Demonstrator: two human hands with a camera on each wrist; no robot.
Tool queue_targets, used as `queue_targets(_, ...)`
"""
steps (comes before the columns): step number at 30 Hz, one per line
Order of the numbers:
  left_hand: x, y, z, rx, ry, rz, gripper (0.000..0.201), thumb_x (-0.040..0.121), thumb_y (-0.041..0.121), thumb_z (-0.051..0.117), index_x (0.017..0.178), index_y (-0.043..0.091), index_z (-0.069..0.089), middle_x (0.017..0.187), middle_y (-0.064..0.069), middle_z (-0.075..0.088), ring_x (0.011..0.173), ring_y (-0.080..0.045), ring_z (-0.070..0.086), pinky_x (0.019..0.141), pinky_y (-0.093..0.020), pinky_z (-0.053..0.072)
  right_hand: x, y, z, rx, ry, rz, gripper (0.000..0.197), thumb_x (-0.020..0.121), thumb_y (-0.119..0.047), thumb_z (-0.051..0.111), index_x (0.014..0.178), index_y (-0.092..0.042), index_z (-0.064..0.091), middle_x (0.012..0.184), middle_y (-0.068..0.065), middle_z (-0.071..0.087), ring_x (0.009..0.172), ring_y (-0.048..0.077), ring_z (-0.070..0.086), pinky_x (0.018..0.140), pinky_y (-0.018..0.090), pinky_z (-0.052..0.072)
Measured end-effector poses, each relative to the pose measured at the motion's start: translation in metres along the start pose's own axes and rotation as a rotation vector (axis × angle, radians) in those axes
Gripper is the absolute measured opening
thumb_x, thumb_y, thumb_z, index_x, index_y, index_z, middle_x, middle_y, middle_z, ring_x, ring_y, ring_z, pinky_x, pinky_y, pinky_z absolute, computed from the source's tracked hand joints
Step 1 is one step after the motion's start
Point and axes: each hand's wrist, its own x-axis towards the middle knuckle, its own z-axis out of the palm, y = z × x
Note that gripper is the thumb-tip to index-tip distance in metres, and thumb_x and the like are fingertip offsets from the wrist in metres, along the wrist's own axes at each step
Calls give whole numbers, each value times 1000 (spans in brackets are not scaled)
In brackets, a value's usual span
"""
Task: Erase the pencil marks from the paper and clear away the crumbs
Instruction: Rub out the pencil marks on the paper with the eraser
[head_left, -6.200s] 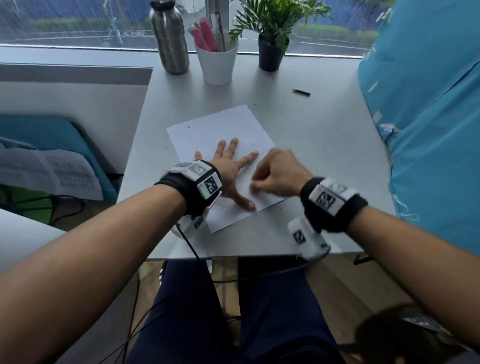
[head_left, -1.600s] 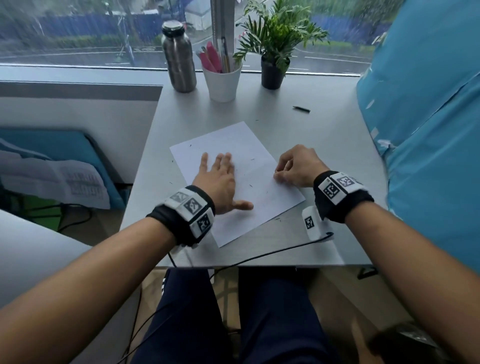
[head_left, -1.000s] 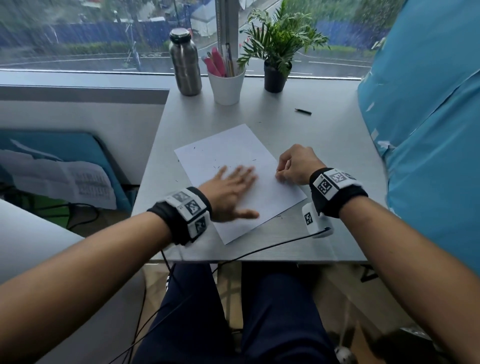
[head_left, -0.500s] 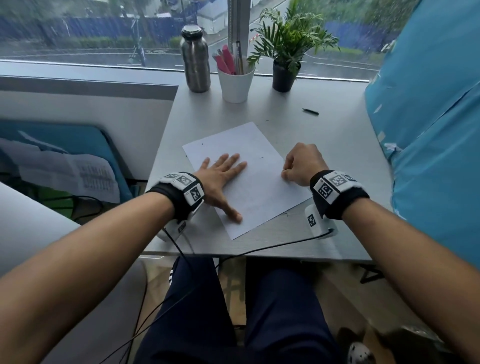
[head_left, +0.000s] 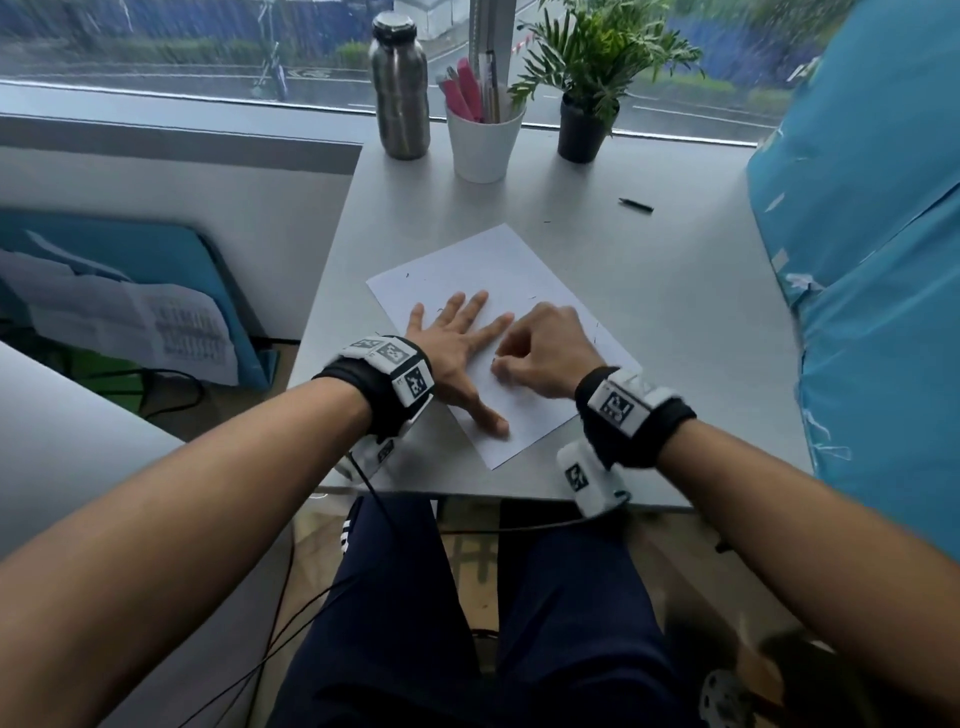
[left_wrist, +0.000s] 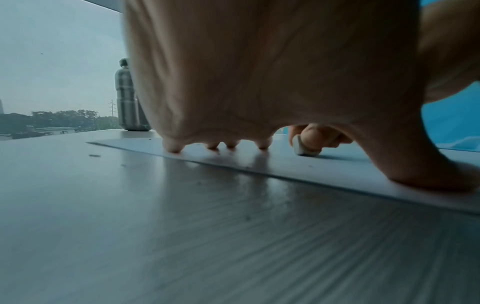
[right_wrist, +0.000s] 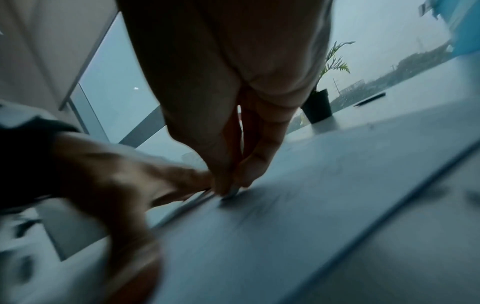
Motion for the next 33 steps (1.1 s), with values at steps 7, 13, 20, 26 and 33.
queue_targets(7, 0, 0, 1, -9, -2, -4, 150, 34, 94, 65, 146, 47, -23, 154, 8, -37, 142, -17, -34, 112, -59, -19, -4, -10, 3, -15, -26, -39, 9, 73, -18, 74, 76, -11, 78, 74, 1, 74, 67, 13, 65, 68, 20, 52)
queue_targets(13, -1, 0, 2, -9, 13, -6, 152, 32, 94, 65, 147, 46, -21, 155, 8, -36, 143, -17, -33, 111, -58, -21, 17, 4, -10, 40, 100, 116, 12, 74, -21, 73, 77, -12, 79, 76, 1, 75, 71, 12, 67, 69, 15, 45)
queue_targets(20, -1, 3, 0, -25, 13, -6, 153, 31, 94, 65, 148, 45, -21, 155, 9, -36, 143, -17, -33, 112, -58, -20, 21, 1, -10, 68, 89, 182, 12, 72, -23, 74, 76, -13, 79, 76, 2, 75, 72, 9, 68, 71, 19, 53)
queue_targets(26, -2, 2, 1, -22, 27, -5, 159, 32, 96, 63, 151, 34, -24, 155, 9, -35, 142, -16, -33, 113, -57, -20, 10, -15, 6, 69, 0, 100, 12, 70, -20, 73, 73, -10, 78, 72, 3, 75, 66, 11, 69, 64, 22, 56)
queue_targets(33, -2, 1, 1, -23, 41, -3, 162, 30, 98, 60, 151, 31, -23, 156, 10, -33, 143, -15, -31, 113, -57, -19, 9, -19, 6, 29, -22, 44, 15, 72, -21, 74, 78, -8, 78, 79, 7, 75, 75, 15, 70, 78, 30, 57)
